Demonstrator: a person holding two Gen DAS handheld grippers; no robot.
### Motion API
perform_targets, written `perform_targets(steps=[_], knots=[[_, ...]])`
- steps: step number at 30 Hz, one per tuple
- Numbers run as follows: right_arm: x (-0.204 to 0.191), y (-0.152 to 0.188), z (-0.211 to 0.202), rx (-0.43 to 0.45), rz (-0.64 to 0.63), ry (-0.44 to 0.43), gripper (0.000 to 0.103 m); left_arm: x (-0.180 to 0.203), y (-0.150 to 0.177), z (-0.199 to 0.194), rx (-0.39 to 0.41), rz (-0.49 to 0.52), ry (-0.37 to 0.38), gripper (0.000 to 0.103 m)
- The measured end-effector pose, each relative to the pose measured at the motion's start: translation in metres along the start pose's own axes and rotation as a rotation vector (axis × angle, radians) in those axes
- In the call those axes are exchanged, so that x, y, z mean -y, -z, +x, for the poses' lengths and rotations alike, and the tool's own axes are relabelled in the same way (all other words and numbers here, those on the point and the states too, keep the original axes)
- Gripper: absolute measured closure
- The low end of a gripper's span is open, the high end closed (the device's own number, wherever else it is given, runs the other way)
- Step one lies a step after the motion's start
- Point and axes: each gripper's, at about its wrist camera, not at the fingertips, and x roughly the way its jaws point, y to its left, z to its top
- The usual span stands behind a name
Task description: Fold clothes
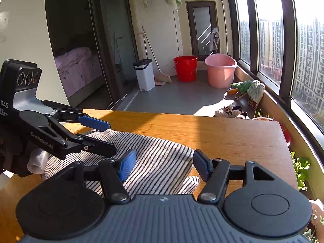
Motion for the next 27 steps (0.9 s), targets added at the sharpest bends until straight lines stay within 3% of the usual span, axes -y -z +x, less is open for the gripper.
perform_targets(steps=[4, 6, 10, 13, 17, 19, 23, 27], knots=[[0.010, 0.010, -0.047, -0.005, 0.165, -0.094, 0.022, -0.022, 0.006, 0.005, 0.009, -0.127, 0.043, 0.005], [0.016, 0.029, -0.058, -0.059, 0.273, -0.161, 0.021, -0.025, 0.010, 0.004, 0.018, -0.148, 0.041, 0.004], [0.012, 0.067, -0.047, -0.207, 0.391, -0.197, 0.021, -0.029, 0.013, 0.001, 0.018, -0.177, 0.038, 0.004], [-0.003, 0.093, -0.029, -0.278, 0.510, -0.340, 0.026, -0.029, 0.017, -0.003, 0.014, -0.193, 0.029, 0.004], [-0.007, 0.085, -0.005, -0.251, 0.563, -0.376, 0.042, -0.034, 0.031, -0.012, -0.027, -0.269, 0.056, 0.004], [0.004, 0.076, 0.004, -0.242, 0.586, -0.351, 0.042, -0.039, 0.042, -0.020, -0.039, -0.325, 0.085, 0.006], [0.025, 0.056, 0.016, -0.171, 0.550, -0.244, 0.042, -0.036, 0.058, -0.042, -0.044, -0.344, 0.082, 0.006], [0.033, 0.038, 0.021, -0.103, 0.504, -0.158, 0.038, -0.021, 0.053, -0.070, 0.016, -0.269, 0.041, 0.011]])
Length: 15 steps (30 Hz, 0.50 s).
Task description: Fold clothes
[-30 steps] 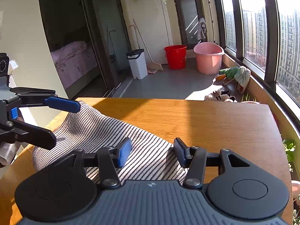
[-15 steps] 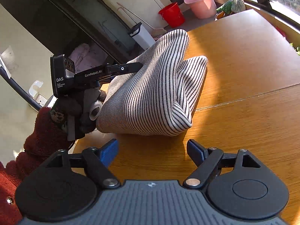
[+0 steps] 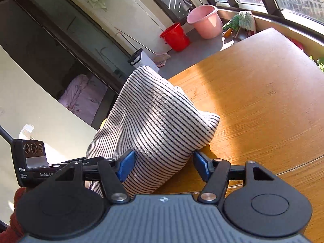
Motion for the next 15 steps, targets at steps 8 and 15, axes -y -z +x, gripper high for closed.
perform_targets(steps=[8, 15], knots=[[0.000, 0.002, -0.006, 0.049, -0.074, 0.053, 0.034, 0.027, -0.027, -0.008, 0.118, 0.171, -0.108, 0.008], [0.010, 0.015, -0.003, 0.024, 0.053, 0.001, 0.036, -0.003, -0.018, 0.027, 0.022, 0.049, -0.043, 0.019]])
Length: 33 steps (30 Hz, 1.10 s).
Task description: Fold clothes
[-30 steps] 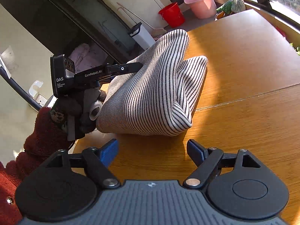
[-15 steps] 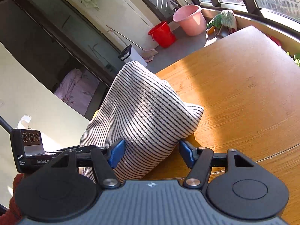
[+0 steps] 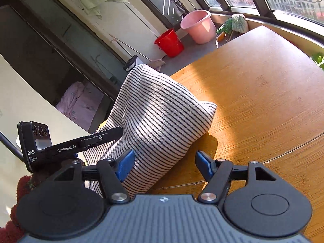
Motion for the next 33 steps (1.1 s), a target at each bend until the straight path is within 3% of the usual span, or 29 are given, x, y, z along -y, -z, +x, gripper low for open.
perform_targets(steps=[5, 11, 15, 18, 20, 22, 25, 29, 31, 33], knots=[[-0.008, -0.026, 0.014, 0.004, -0.088, 0.018, 0.034, 0.002, 0.021, -0.009, -0.040, -0.084, 0.089, 0.021], [-0.020, -0.065, 0.047, -0.012, -0.264, 0.111, 0.028, 0.046, 0.058, -0.012, -0.066, -0.129, 0.252, 0.020], [-0.047, -0.070, 0.042, 0.034, -0.442, 0.196, 0.029, 0.059, 0.068, -0.024, -0.033, -0.131, 0.284, 0.018], [-0.077, -0.050, 0.014, 0.104, -0.621, 0.239, 0.028, 0.044, 0.067, -0.041, 0.019, -0.173, 0.257, 0.019], [-0.093, -0.027, -0.008, 0.113, -0.704, 0.194, 0.028, 0.033, 0.068, -0.050, 0.047, -0.206, 0.205, 0.024], [-0.108, -0.004, -0.027, 0.106, -0.775, 0.137, 0.028, 0.015, 0.070, -0.053, 0.051, -0.279, 0.192, 0.045], [-0.127, 0.034, -0.040, 0.038, -0.820, 0.009, 0.028, 0.008, 0.079, -0.049, 0.037, -0.339, 0.222, 0.049], [-0.146, 0.087, -0.014, -0.003, -1.050, 0.111, 0.029, 0.003, 0.082, -0.042, 0.012, -0.386, 0.276, 0.049], [-0.143, 0.090, -0.005, 0.009, -1.054, 0.128, 0.030, 0.002, 0.084, -0.043, 0.007, -0.406, 0.284, 0.049], [-0.135, 0.066, -0.011, 0.004, -0.871, 0.044, 0.038, -0.001, 0.084, -0.042, 0.004, -0.419, 0.288, 0.049]])
